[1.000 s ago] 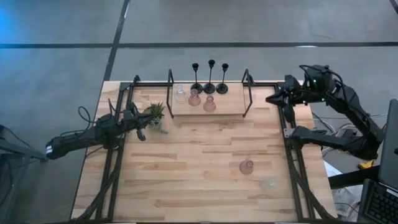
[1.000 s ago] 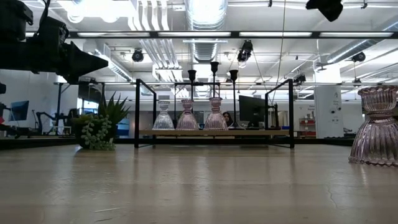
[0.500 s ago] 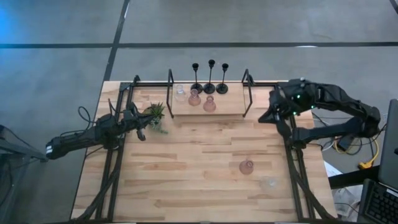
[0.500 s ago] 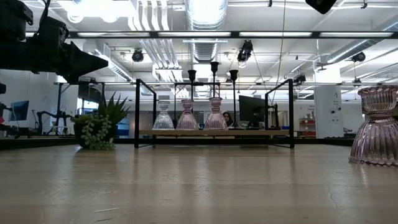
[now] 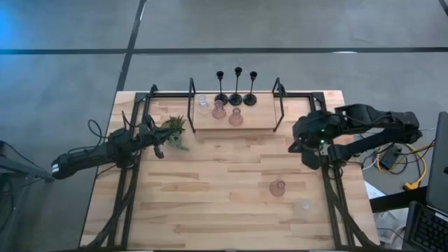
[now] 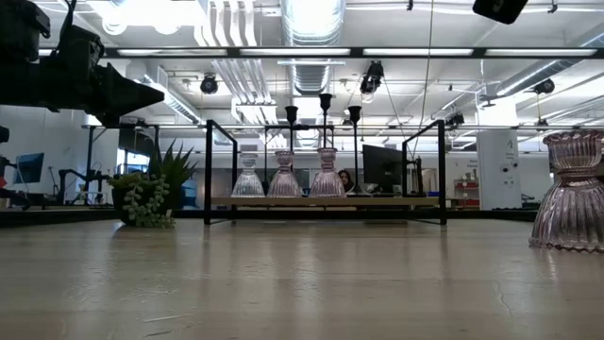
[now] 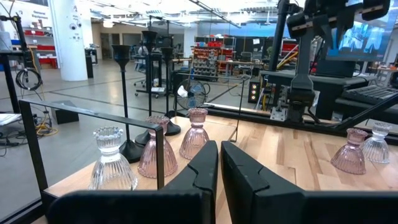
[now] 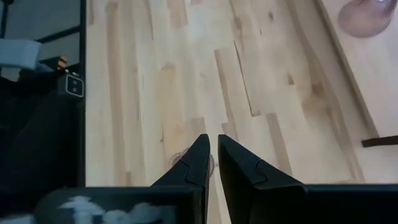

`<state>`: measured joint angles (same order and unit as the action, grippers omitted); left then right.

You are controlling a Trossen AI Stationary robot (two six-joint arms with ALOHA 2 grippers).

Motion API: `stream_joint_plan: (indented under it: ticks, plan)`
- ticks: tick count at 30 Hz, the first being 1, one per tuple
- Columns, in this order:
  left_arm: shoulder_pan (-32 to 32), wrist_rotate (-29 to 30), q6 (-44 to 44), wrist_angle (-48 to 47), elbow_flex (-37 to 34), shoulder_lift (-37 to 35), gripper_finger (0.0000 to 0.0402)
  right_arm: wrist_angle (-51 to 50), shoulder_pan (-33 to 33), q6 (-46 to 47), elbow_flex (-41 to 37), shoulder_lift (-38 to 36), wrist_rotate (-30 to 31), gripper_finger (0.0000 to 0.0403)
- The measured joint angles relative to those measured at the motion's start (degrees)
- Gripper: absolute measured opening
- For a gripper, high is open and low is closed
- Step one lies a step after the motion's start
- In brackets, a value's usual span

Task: Pick & Place candle stick holders
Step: Put the pink candle holder on the shelf aligned with the other pink candle holder

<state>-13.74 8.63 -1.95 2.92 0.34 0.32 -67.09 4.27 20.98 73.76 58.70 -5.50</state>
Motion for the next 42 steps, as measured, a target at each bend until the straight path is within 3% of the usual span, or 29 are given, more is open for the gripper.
stream_joint_plan:
  ticks: [14,19,36,42]
  plan:
    - [0.0,0.0,0.01,0.0,0.0,0.0,0.0026,0.31,0.2,-4.39,0.57,10.85,2.51,0.0029]
    - [0.0,0.0,0.01,-0.02,0.0,-0.02,0.0026,-5.39,0.22,-4.06,4.82,14.42,3.13,0.0029]
    - [0.0,0.01,-0.01,-0.18,0.0,0.04,0.0026,-4.72,0.22,-4.62,15.3,18.18,10.47,0.003]
    - [-0.02,-0.01,-0.01,-0.35,0.0,0.04,0.0026,-9.69,0.42,0.14,13.5,18.29,10.14,0.007]
